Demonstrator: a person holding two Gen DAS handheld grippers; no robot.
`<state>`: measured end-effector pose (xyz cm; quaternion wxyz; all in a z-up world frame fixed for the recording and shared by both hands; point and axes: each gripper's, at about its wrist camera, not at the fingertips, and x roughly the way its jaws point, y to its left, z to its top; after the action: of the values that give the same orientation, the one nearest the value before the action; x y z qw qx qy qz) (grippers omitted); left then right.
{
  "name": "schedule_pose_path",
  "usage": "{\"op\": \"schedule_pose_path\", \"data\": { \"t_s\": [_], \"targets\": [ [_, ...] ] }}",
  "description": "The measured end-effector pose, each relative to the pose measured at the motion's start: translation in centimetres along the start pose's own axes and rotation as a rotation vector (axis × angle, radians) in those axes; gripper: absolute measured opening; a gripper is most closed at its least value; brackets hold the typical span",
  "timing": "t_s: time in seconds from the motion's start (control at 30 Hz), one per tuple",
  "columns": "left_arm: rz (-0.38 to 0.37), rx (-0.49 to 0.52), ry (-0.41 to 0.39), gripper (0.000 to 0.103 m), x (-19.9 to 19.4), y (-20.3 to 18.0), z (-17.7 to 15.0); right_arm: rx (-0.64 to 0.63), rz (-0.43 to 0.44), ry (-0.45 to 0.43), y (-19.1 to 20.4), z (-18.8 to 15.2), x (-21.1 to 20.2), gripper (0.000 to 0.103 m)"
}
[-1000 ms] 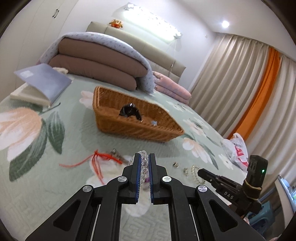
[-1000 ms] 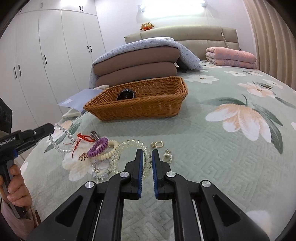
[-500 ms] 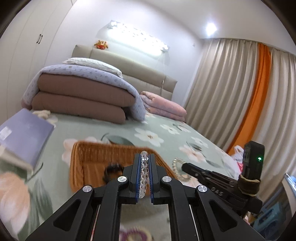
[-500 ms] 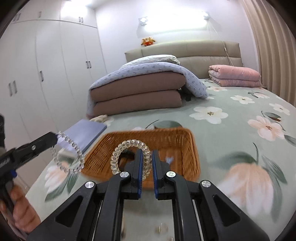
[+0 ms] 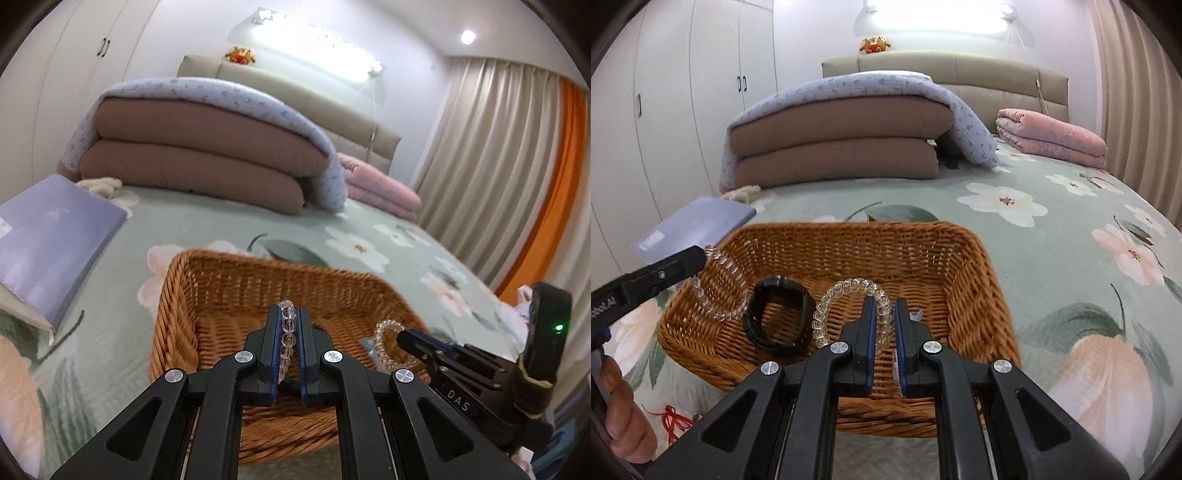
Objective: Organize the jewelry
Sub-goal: 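Lower both held items into the wicker basket and open both tools, then move both open tools back over the remaining jewelry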
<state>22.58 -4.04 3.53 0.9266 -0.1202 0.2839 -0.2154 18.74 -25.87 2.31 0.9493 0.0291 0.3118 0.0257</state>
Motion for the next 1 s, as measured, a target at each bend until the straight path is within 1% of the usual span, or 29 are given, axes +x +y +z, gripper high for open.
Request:
{"op": "schedule_pose_path", "data": {
  "t_s": [0.13, 0.2, 0.23, 0.27, 0.33, 0.37, 0.4, 0.43, 0.47, 0.57, 0.63, 0.77, 0.9, 1.0],
  "targets": [
    [0.037, -0.005, 0.018, 0.008, 0.7, 0.3, -0.5, -0.001, -0.040, -0.009, -0.2, -0.1, 0.1, 0.012],
    [0.052, -0.018, 0.021, 0.008, 0.8, 0.6, -0.7, 0.019, -0.015, -0.004, -0.6, -0.2, 0.0, 0.014],
    [0.051, -0.028, 0.025, 0.008, 0.9, 0.8, -0.8, 0.030, 0.003, -0.005, -0.8, -0.2, 0.0, 0.019],
    [0.043, -0.041, 0.036, 0.011, 1.1, 1.0, -0.9, 0.038, 0.012, -0.013, -1.0, -0.2, -0.2, 0.026],
    [0.043, -0.053, 0.041, 0.021, 1.1, 1.3, -1.0, 0.041, 0.010, -0.034, -1.1, -0.1, -0.6, 0.032],
    [0.053, -0.052, 0.033, 0.038, 0.9, 1.3, -1.0, 0.042, 0.011, -0.046, -1.1, -0.1, -0.9, 0.032],
    [0.062, -0.049, 0.019, 0.053, 0.6, 1.2, -1.0, 0.044, 0.010, -0.055, -1.1, 0.0, -1.2, 0.032],
    [0.072, -0.046, -0.001, 0.055, 0.2, 1.2, -1.0, 0.046, 0.006, -0.070, -1.1, 0.0, -1.6, 0.032],
    [0.076, -0.042, -0.023, 0.055, -0.4, 0.9, -1.0, 0.048, -0.002, -0.087, -1.1, 0.0, -2.1, 0.032],
    [0.072, -0.030, -0.048, 0.055, -2.2, 0.3, -1.1, 0.048, -0.022, -0.133, -1.0, -0.2, -4.4, 0.032],
    [0.068, -0.017, -0.061, 0.055, -3.7, -0.4, -1.2, 0.048, -0.016, -0.153, -1.0, -0.5, -6.3, 0.032],
    [0.039, -0.005, -0.100, 0.055, -8.5, -1.2, -2.5, 0.028, -0.007, -0.188, -0.9, -2.6, -10.8, 0.032],
    [0.037, 0.032, -0.096, 0.055, -12.0, -1.6, -4.9, -0.010, -0.037, -0.197, -0.9, -5.5, -14.0, 0.032],
    [0.063, 0.037, -0.074, 0.055, -13.8, -1.2, -6.9, 0.011, -0.029, -0.187, -1.9, -7.4, -15.4, 0.032]
  ]
}}
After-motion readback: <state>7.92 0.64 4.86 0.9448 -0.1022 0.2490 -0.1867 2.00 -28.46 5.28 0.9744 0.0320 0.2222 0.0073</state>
